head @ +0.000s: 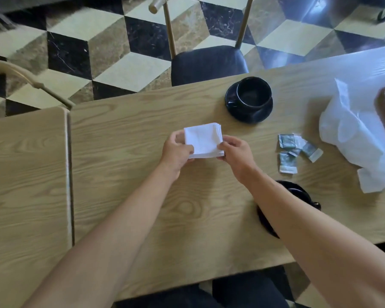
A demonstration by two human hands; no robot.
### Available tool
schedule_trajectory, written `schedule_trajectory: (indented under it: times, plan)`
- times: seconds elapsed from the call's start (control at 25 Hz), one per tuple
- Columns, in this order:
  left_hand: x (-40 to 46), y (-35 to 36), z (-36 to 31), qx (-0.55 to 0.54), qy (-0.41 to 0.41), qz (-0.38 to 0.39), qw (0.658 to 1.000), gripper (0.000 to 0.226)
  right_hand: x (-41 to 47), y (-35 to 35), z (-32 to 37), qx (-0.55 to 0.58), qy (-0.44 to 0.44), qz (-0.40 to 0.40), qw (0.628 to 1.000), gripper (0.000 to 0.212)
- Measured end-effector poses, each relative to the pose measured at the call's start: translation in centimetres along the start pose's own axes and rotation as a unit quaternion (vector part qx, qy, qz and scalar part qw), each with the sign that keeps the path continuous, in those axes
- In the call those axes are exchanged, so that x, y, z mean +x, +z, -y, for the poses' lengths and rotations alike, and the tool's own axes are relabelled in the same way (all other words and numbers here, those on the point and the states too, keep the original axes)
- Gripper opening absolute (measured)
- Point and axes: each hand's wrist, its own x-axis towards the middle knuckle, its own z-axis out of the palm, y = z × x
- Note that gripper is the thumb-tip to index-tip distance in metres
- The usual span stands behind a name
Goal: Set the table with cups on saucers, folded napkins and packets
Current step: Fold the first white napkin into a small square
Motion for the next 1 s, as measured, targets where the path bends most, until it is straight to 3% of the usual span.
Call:
schedule_trajectory:
  times: [0.16,0.32,0.52,0.64,0.84,1.0]
  plan:
    - [5.3,2.5,-2.5,0.057,0.06,-0.05,0.995,0.055,5.4,-0.4,2.3,-0.121,-0.135,-0.016,0.983,0.029]
    - [8.3,3.1,-2.9,0.176,0.093,-0.101,0.975,0.055,8.6,1.0,2.3,-0.23,-0.21,-0.036,0.95,0.027]
    - [8.4,3.4,-1.1,0.45,0.184,-0.122,0.865,0.051,8.5,2.0,1.5,-0.394,-0.257,-0.043,0.881,0.039]
    - [7.5,3.5,-0.3,0.539,0.201,-0.143,0.805,0.053,7.7,2.1,1.4,-0.458,-0.257,-0.025,0.851,0.05]
    - [4.6,3.7,0.4,0.556,0.16,-0.108,0.809,0.063,5.7,-0.2,1.5,-0.453,-0.259,-0.007,0.853,0.054]
    - [0.4,4.2,0.6,0.56,0.151,-0.088,0.81,0.064,2.8,-3.8,1.6,-0.492,-0.273,0.017,0.827,0.053]
